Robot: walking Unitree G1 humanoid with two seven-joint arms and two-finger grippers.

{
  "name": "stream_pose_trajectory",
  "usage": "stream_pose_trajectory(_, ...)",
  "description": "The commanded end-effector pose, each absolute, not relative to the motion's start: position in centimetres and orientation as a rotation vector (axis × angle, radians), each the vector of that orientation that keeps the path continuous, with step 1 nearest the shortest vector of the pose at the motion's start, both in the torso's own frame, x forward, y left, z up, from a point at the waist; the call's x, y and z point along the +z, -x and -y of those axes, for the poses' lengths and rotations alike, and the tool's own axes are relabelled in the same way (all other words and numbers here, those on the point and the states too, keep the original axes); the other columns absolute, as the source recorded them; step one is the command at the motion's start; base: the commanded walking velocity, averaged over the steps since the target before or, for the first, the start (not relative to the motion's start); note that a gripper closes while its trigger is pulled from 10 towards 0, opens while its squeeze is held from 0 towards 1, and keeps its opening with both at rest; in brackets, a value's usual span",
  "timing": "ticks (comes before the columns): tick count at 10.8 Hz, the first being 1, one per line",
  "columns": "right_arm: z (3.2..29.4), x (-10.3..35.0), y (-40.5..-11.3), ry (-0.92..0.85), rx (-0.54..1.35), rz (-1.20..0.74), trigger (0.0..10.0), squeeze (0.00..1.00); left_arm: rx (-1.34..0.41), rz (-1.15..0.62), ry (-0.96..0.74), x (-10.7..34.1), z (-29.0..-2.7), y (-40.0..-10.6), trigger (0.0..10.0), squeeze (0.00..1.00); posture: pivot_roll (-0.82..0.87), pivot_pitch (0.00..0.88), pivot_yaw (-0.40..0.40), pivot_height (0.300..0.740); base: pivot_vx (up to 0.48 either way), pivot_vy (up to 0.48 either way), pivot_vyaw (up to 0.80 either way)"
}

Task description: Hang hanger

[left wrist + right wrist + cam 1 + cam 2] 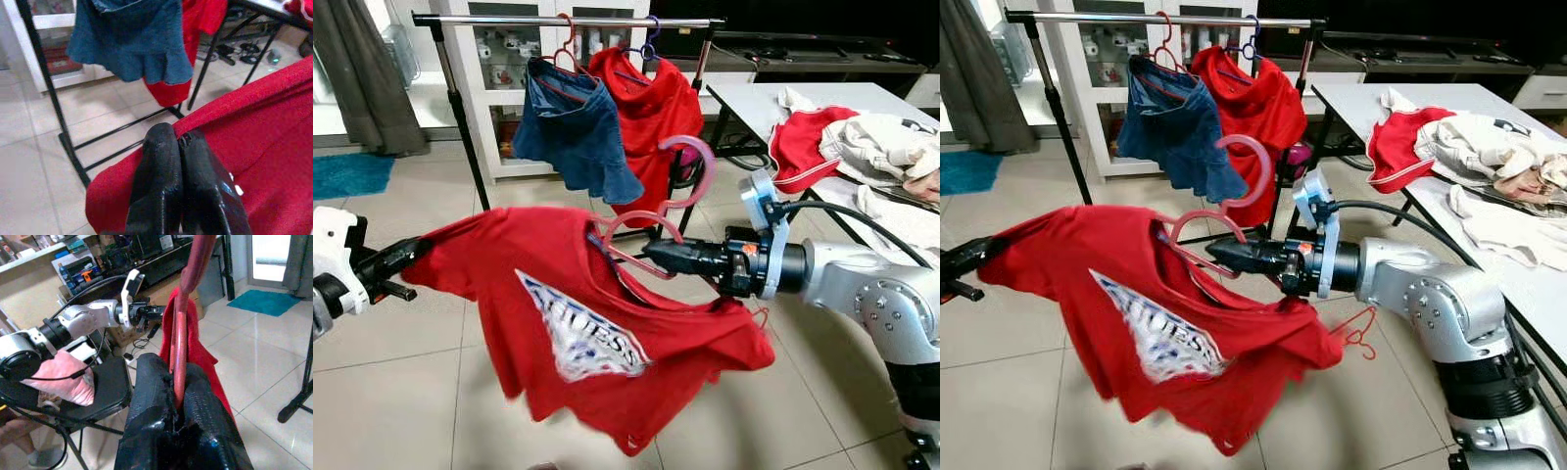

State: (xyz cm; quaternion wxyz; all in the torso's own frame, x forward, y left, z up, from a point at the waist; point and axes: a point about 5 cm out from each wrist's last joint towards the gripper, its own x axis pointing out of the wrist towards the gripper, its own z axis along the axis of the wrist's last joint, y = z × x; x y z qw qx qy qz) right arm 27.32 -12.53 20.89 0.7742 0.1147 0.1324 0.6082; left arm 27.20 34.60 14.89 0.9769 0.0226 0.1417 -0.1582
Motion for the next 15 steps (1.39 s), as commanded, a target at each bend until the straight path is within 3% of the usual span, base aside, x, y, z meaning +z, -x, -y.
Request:
stream_pose_trajectory(1,13.7,22.6,-27.9,-0.242,1.270,-0.195,10.0,0.00,-0.264,-0.337,-0.054,13.9,-35.1,-26.8,0.0,0.00,-0.10,0.000,-0.040,0.740,0.000,0.000,0.00)
stream_pose_trajectory(3,14.1,22.4,-28.4,-0.257,1.221,-0.209,10.0,0.00,-0.268,-0.340,-0.055,13.5,-34.9,-26.7,0.0,0.00,-0.10,0.000,-0.040,0.740,0.000,0.000,0.00)
stream_pose_trajectory(4,14.2,22.2,-28.7,-0.274,1.192,-0.220,10.0,0.00,-0.337,-0.246,0.015,14.5,-33.5,-27.1,10.0,0.00,-0.10,0.000,-0.040,0.740,0.000,0.000,0.00)
stream_pose_trajectory(5,14.2,21.9,-28.7,-0.294,1.177,-0.233,10.0,0.00,-0.383,-0.195,0.011,15.3,-32.8,-27.4,10.0,1.00,-0.10,0.000,-0.042,0.740,0.000,0.000,0.00)
stream_pose_trajectory(7,13.9,20.9,-28.5,-0.292,1.149,-0.271,10.0,0.00,-0.447,-0.115,0.040,16.8,-31.7,-27.7,10.0,1.00,-0.10,0.000,-0.041,0.740,0.000,0.000,0.00)
stream_pose_trajectory(9,14.4,18.7,-28.8,-0.266,1.007,-0.358,10.0,0.00,-0.410,-0.045,0.059,18.0,-31.0,-28.3,10.0,1.00,-0.10,0.000,-0.044,0.740,0.000,0.000,0.00)
stream_pose_trajectory(11,14.4,18.0,-29.0,-0.283,0.862,-0.261,10.0,0.00,-0.328,-0.094,-0.033,17.7,-29.2,-28.8,10.0,1.00,-0.08,0.000,-0.062,0.740,0.000,0.000,0.00)
stream_pose_trajectory(13,14.0,17.1,-29.0,-0.371,0.630,-0.154,10.0,0.00,-0.339,-0.117,-0.054,17.5,-25.6,-28.3,10.0,0.00,-0.08,0.000,-0.061,0.740,0.000,0.000,0.00)
stream_pose_trajectory(14,14.1,15.8,-29.0,-0.352,0.457,-0.151,10.0,0.00,-0.316,-0.082,-0.060,17.0,-23.2,-28.3,10.0,0.00,-0.08,0.000,-0.061,0.740,0.000,0.000,0.00)
stream_pose_trajectory(15,14.2,15.1,-28.9,-0.372,0.403,-0.177,10.0,0.00,-0.286,-0.044,-0.030,16.9,-22.2,-28.5,10.0,0.00,-0.09,0.000,-0.052,0.740,0.000,0.000,0.00)
